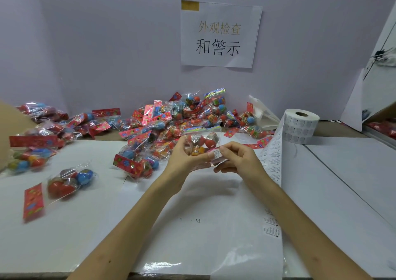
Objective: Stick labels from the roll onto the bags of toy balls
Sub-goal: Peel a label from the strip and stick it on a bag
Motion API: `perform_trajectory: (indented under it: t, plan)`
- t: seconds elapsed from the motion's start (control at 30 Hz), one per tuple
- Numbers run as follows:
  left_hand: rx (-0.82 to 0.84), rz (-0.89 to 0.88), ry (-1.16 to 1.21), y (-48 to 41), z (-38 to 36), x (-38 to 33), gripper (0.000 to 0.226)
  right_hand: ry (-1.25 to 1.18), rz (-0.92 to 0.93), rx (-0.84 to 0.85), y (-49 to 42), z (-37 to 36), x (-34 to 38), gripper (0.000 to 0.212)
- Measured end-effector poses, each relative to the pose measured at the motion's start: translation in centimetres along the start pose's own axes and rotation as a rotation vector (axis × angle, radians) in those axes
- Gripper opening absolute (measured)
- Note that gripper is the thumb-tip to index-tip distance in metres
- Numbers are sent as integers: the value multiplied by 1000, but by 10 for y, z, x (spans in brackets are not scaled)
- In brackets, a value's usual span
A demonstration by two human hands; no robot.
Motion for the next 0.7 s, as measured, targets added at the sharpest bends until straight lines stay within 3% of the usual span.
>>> perform_trajectory:
  t: [0.5, 0.7]
  plan:
    - [49, -25, -101, -1, -4, 5, 71, 61, 30, -74, -1, 4, -1, 31]
    - [69, -16, -48, 1, -8, 6, 75, 157, 107, -100, -1, 6, 0, 25]
Point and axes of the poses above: each hand's wrist, its own y-axis away from the middle knuckle, its own z-axis out of the back of the hand, x = y × z, the point moved 7 cm from there along -y, towards the middle knuckle, and after that the axes turned 5 degrees about -x, right-handed, at the moved point
